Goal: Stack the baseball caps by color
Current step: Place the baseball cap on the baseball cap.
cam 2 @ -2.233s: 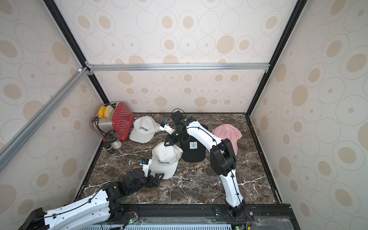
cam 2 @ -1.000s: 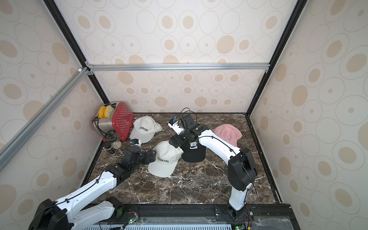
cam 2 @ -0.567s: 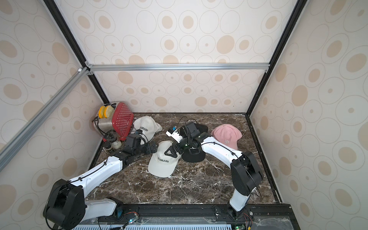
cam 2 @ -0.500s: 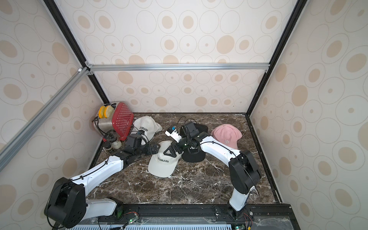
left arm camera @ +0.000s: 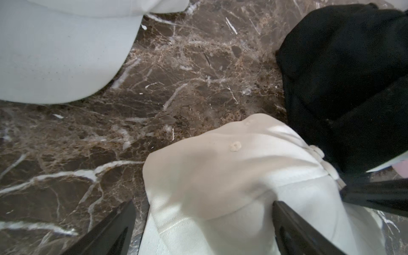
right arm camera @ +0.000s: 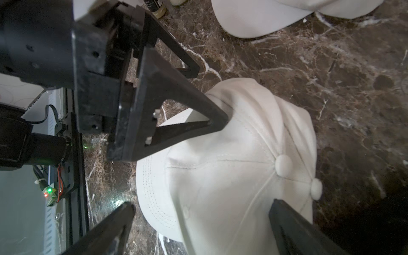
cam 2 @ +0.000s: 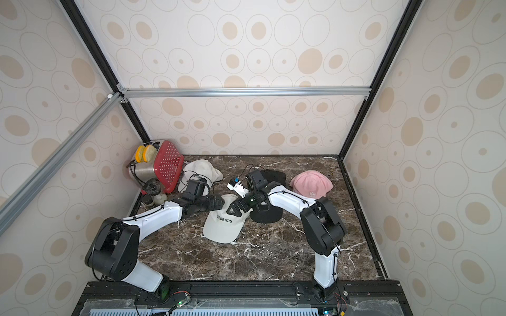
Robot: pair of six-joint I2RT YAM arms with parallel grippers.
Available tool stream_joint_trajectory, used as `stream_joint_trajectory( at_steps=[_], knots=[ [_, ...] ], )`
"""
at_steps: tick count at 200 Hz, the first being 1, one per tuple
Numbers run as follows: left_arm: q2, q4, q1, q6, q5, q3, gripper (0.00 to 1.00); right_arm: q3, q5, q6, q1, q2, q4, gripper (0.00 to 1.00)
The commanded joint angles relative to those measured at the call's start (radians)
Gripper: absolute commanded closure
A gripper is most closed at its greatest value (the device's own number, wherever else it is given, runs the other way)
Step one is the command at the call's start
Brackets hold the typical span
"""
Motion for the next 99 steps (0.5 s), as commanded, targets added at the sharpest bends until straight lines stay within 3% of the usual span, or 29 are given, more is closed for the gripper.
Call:
stream_joint_trajectory(
  at_steps=[1,32,70,99],
  knots=[
    [-0.007,-0.048,0.002,-0.014,-0.057,0.012,0.02,0.006,0.012,-0.011,0.001,0.003,-0.031,0.0],
    [-0.156,-0.045,0.003,-0.046,-0.142,-0.045,0.01,-0.001,-0.099,-0.023,0.006,0.014,-0.028,0.0],
    [-0.377,-0.025,0.004,-0.092,-0.254,-0.143,0.01,-0.003,-0.125,-0.078,0.025,0.017,-0.047,0.0],
    [-0.432,0.01,0.004,-0.075,-0.234,-0.166,0.01,0.028,-0.157,-0.153,0.031,0.029,-0.108,0.0]
  ],
)
